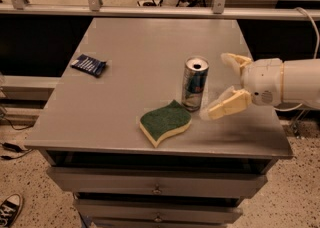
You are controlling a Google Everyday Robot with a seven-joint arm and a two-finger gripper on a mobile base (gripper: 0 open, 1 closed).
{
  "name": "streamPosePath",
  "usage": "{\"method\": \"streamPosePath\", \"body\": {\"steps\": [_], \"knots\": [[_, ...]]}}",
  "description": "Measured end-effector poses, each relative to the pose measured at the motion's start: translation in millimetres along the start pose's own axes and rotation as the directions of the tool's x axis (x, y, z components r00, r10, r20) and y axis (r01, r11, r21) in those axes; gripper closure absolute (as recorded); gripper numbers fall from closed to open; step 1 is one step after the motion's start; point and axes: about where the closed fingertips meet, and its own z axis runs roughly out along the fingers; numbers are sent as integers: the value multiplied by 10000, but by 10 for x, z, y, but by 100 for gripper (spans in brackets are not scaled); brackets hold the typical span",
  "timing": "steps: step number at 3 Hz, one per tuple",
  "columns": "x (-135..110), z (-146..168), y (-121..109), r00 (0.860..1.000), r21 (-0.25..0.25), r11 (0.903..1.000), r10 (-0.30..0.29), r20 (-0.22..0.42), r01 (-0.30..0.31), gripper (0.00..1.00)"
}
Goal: Move redbull can near sponge
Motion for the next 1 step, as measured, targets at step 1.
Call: {"method": "streamPosePath", "body": {"steps": [1], "knots": [[112, -535, -123, 9956, 2046, 9785, 440, -829, -262, 0]]}}
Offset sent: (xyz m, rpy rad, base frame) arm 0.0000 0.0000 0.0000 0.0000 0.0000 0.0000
